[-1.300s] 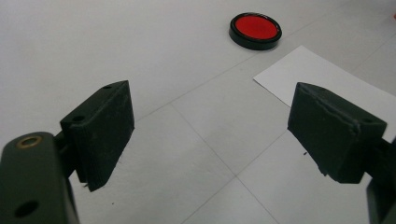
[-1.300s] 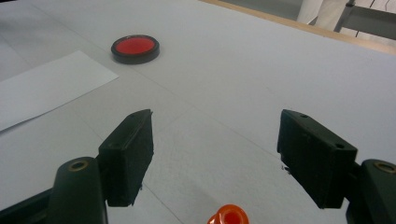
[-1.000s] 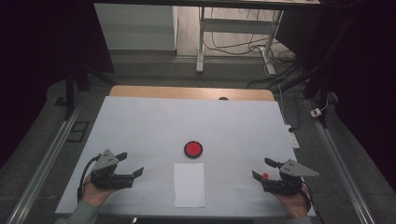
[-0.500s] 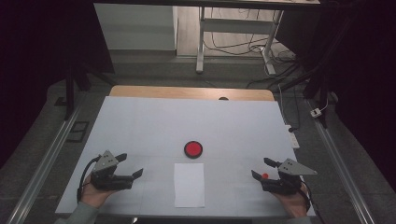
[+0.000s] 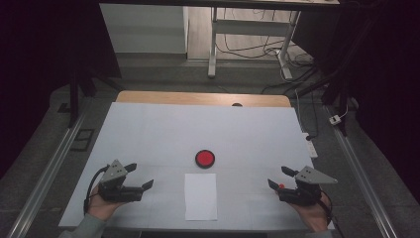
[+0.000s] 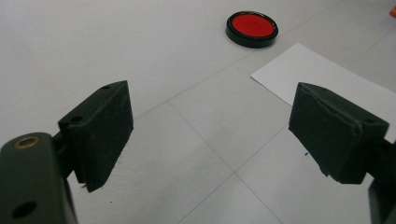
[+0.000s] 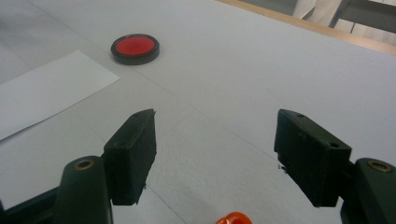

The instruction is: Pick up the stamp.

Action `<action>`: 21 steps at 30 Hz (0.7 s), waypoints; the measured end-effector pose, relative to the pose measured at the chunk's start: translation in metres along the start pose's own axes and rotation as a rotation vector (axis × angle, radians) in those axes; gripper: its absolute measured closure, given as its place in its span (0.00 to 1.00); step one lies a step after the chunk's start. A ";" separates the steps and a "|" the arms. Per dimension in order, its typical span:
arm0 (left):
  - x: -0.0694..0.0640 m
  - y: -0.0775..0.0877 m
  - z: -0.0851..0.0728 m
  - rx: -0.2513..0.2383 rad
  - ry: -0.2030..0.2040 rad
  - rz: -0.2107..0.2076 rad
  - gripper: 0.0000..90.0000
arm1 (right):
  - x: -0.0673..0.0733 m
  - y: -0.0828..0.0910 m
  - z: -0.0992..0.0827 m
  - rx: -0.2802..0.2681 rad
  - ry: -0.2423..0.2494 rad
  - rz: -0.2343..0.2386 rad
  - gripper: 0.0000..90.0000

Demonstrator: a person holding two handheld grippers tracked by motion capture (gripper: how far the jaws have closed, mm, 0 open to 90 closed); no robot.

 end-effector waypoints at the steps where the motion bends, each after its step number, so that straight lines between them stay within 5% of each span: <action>1: 0.000 0.000 0.000 0.002 0.000 0.003 0.15 | 0.000 0.000 0.000 0.000 0.000 0.000 0.33; 9: -0.001 0.000 -0.004 0.010 0.002 0.011 0.15 | -0.006 0.003 0.000 0.113 -0.035 -0.037 0.34; 21: -0.001 -0.006 -0.011 0.045 -0.003 0.015 0.15 | -0.012 0.003 -0.016 0.192 -0.071 -0.049 0.35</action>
Point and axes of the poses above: each handheld gripper's, and its own axes: y roughly backward along the jaws, z roughly out of its top, x roughly to its left, the point moved 9 cm from there along -y, roughly forward along the jaws, and after that the axes turned 5 degrees about -y, right-handed, at the moved point
